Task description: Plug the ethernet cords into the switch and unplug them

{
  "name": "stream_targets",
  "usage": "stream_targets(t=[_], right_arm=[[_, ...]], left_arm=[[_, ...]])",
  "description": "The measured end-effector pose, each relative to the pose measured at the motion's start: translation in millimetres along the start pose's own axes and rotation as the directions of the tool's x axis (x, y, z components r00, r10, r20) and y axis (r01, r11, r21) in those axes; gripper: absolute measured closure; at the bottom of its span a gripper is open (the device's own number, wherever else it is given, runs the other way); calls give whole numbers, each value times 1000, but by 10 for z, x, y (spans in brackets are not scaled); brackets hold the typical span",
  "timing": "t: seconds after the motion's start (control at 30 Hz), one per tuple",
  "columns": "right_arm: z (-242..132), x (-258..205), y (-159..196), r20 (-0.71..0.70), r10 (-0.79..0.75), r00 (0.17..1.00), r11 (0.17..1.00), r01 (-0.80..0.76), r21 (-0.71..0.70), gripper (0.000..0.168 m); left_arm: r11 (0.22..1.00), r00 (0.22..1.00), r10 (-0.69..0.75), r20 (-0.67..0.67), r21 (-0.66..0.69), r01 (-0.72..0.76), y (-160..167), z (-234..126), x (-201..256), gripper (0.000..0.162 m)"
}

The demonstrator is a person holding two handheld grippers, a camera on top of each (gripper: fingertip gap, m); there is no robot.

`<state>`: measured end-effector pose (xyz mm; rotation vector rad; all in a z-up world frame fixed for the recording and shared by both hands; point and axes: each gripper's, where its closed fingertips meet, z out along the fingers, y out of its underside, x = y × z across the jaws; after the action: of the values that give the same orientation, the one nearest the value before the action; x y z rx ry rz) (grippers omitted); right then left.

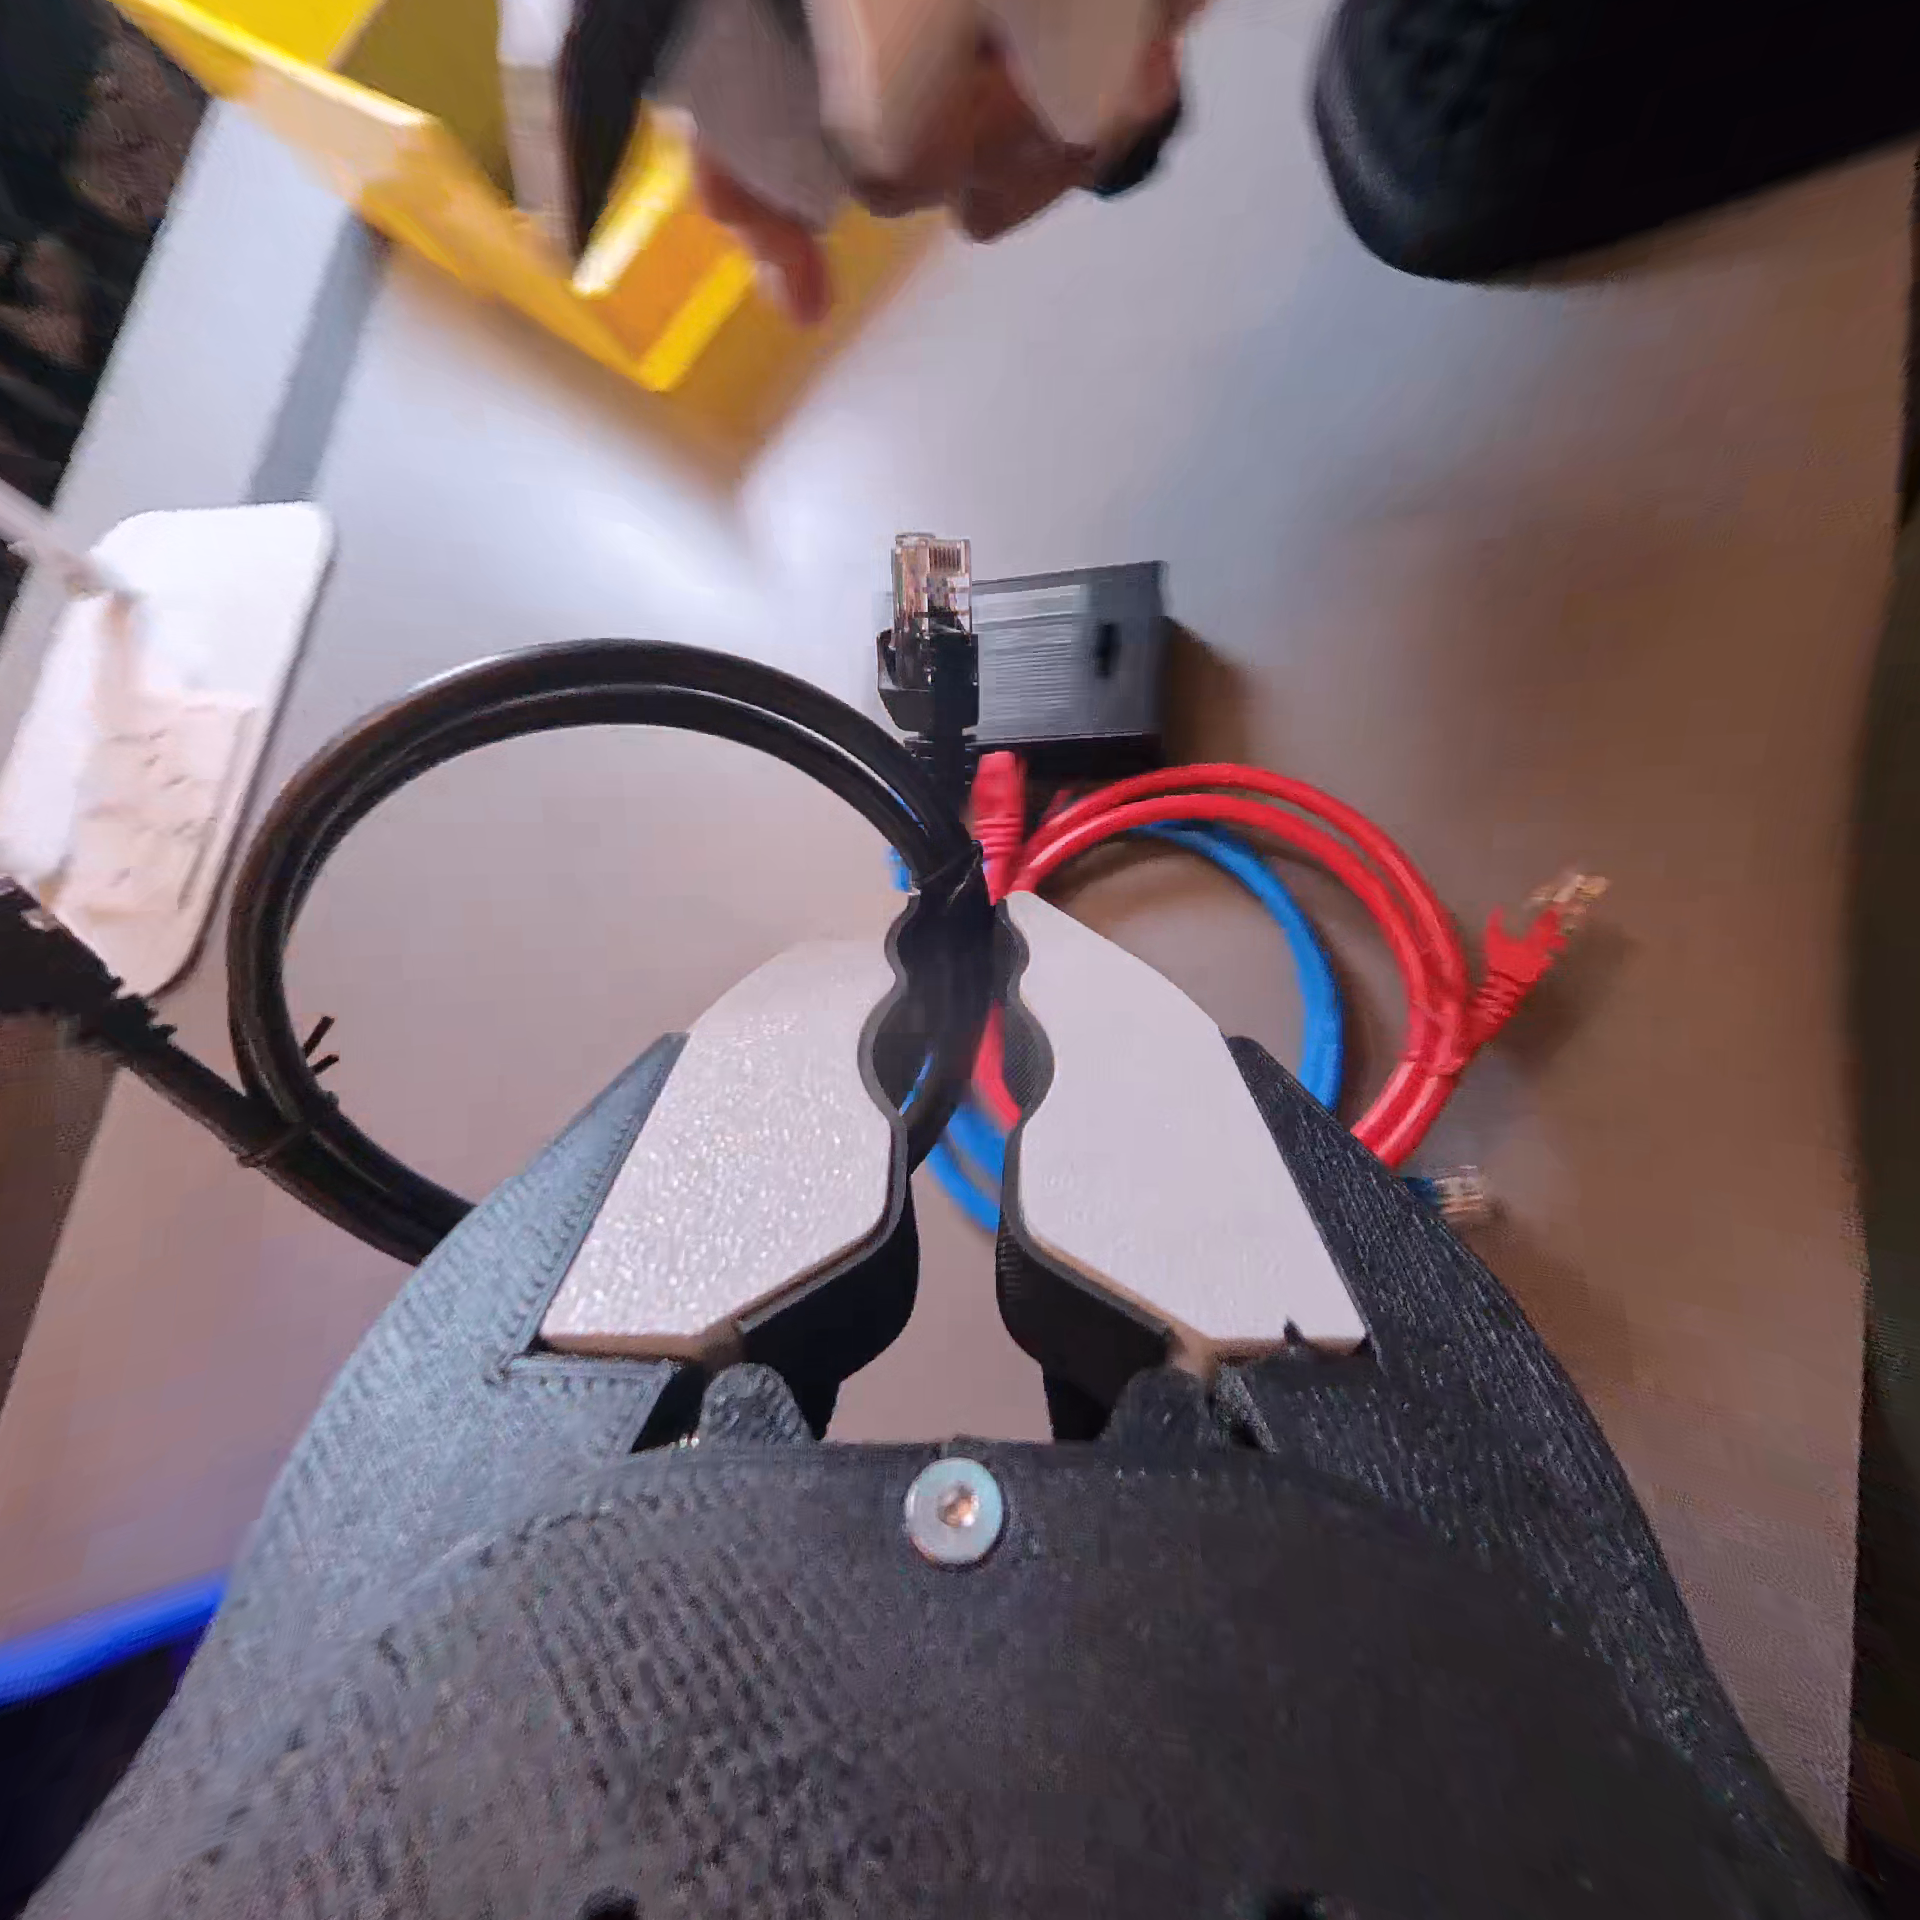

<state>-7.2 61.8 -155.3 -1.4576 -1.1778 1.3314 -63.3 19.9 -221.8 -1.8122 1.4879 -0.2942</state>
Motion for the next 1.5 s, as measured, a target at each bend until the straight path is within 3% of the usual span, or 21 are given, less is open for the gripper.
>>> stream_targets(t=[0.13,0.33,0.37,0.47,0.57,0.63,0.73,0.87,0.97,1.03,1.13,1.27,1.5], right_arm=[[11,80,66,-7,36,999,999,-36,-26,117],[152,44,289,53,102,993,989,-95,-117,117],[177,22,313,63,103,993,987,-94,-131,121],[236,-44,449,86,65,994,976,-45,-214,155],[244,-125,462,115,-14,993,973,40,-226,156],[235,-143,429,112,-39,993,976,62,-208,156],[186,-153,275,111,-7,994,991,22,-131,156],[163,-221,149,91,-50,995,993,59,-98,156],[246,-335,94,68,-70,995,994,75,-80,156],[311,-433,38,56,-80,995,995,83,-57,156],[371,-574,-65,39,-121,992,992,122,-18,156],[386,-666,-66,46,-126,991,992,127,-23,156],[420,-668,67,59,-184,981,980,188,-73,156]], left_arm=[[994,983,110,-148,-5,-112,-89,254,505,150],[971,946,234,-224,8,-239,-158,320,896,150],[968,941,247,-231,8,-252,-151,330,935,150],[961,934,269,-234,-1,-277,-116,342,990,149],[959,920,274,-281,3,-284,-58,308,1045,149],[969,914,240,-328,31,-243,-56,214,1041,149],[983,895,112,-432,182,-35,-260,-116,941,150],[888,919,-71,-389,396,236,-552,-475,373,150],[796,917,-204,-344,487,360,-642,-526,4,145],[791,923,-234,-305,492,363,-652,-441,-84,138],[851,947,-150,-283,451,270,-677,-322,70,137],[871,983,-65,-174,470,141,-714,-325,104,151],[843,934,-144,-327,453,288,-606,-260,182,151]])
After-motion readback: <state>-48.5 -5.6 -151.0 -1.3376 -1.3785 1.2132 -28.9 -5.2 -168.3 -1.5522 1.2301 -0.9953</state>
